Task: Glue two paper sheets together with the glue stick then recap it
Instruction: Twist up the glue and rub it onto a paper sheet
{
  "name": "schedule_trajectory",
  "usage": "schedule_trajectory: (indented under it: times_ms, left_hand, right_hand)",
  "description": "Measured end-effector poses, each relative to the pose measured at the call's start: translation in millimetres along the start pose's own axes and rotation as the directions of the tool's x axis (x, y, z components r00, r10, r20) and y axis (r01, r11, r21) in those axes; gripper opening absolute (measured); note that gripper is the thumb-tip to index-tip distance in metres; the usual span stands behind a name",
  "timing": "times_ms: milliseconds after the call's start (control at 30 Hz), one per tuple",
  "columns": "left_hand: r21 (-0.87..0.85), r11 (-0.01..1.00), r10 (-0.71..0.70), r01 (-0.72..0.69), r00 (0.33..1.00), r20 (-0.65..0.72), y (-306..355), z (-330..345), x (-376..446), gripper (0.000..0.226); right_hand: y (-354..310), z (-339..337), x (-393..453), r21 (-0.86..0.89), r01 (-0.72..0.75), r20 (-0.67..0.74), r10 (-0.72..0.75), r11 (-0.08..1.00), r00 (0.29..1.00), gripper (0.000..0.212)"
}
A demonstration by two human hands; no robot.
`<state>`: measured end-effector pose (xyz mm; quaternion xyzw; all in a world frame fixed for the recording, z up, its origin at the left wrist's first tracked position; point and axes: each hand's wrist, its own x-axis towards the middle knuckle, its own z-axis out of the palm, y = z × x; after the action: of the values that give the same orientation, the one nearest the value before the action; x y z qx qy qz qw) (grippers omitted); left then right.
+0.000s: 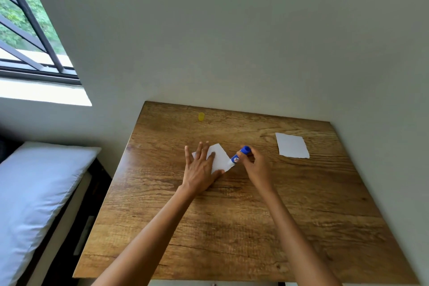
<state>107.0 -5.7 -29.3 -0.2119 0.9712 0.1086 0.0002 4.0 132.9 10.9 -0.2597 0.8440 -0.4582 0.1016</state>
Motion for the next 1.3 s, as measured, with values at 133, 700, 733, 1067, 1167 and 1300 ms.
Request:
schedule_trajectory:
  times_ms: [133,700,733,1067,1167,1300]
  left_hand:
    - [-0.087,0.99,0.11,-0.114,0.993,-0.046,-4,-11,3,0.052]
    - [0.108,0.964,0.233,-0.244,0.967,0.098,14,-4,13,0.057]
    - [0.126,0.968,0.21,-0.218,0.975,0.074,20,-3,14,0.057]
    - [0.137,0.982,0.13,-0.127,0.991,-0.009,22,-2,36,0.058]
    - [0.211,0.969,0.132,-0.131,0.991,0.01,13,7,36,0.063]
    - [0.209,0.97,0.119,-0.121,0.993,0.022,12,11,36,0.061]
  right_hand:
    - [-3,-7,1,0.043,-0.018,-0.044,0.02,0.999,0.999,0.023]
    - [6,-18,19,0.145,-0.03,-0.143,0.051,0.989,0.988,0.01]
    - [6,-17,22,0.136,-0.026,-0.143,0.046,0.99,0.989,0.01]
    - [17,0,58,0.023,0.028,-0.112,-0.025,0.999,0.993,0.024]
    - [17,4,68,-0.01,0.044,-0.08,-0.045,0.999,0.996,0.029]
    - [17,11,76,-0.038,0.061,-0.044,-0.063,0.997,0.997,0.03]
